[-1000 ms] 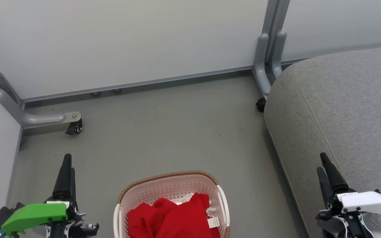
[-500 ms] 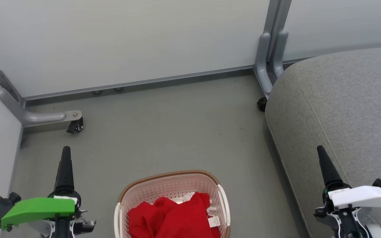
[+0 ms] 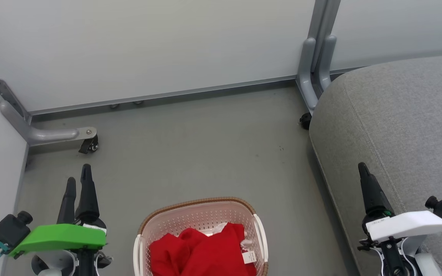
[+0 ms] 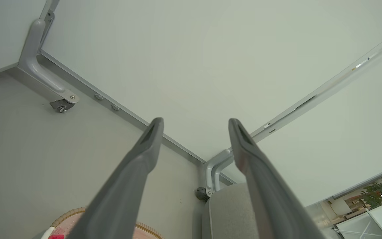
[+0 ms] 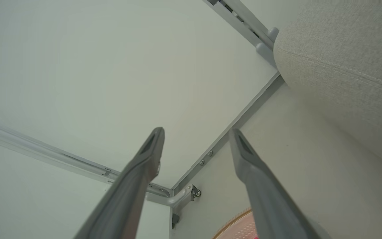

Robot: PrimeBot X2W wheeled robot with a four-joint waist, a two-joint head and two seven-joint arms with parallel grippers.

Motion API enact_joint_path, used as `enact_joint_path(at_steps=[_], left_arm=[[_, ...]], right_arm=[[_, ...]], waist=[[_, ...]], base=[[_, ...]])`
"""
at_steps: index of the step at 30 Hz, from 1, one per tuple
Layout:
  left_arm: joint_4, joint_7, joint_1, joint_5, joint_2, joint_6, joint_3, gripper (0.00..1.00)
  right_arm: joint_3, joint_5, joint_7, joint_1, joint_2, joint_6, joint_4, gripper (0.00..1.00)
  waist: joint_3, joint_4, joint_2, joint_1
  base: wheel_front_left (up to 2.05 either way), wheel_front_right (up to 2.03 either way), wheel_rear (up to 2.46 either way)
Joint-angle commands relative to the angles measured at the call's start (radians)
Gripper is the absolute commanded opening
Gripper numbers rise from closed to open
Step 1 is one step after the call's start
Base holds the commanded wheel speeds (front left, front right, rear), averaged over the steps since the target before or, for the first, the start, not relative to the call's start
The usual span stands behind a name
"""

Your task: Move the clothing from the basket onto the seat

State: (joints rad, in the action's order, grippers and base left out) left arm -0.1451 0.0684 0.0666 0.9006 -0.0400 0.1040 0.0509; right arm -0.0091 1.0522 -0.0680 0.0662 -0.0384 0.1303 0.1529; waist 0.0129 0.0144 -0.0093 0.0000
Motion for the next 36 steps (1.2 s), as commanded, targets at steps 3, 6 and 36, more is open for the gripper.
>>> enact_joint_path(at_steps=[3,6,36], left_arm=[[0.013,0.018,0.010,-0.084,-0.008,-0.006,-0.010,1.00],[0.011,0.027,0.008,-0.134,-0.008,-0.012,-0.016,1.00],[0.005,0.108,0.007,-0.525,-0.031,-0.038,-0.088,1.00]], right_arm=[[0.016,-0.065,-0.018,0.011,-0.008,0.000,-0.013,1.00],[0.026,-0.115,-0.027,0.011,-0.008,0.000,-0.012,1.00],[0.057,-0.466,-0.109,0.005,-0.011,0.000,-0.037,1.00]], waist=[[-0.002,0.001,0.0035,0.0000],[-0.003,0.003,0.0037,0.0000],[-0.006,0.011,0.0059,0.0000]], base=[[0.00,0.00,0.00],[0.00,0.00,0.00],[0.00,0.00,0.00]])
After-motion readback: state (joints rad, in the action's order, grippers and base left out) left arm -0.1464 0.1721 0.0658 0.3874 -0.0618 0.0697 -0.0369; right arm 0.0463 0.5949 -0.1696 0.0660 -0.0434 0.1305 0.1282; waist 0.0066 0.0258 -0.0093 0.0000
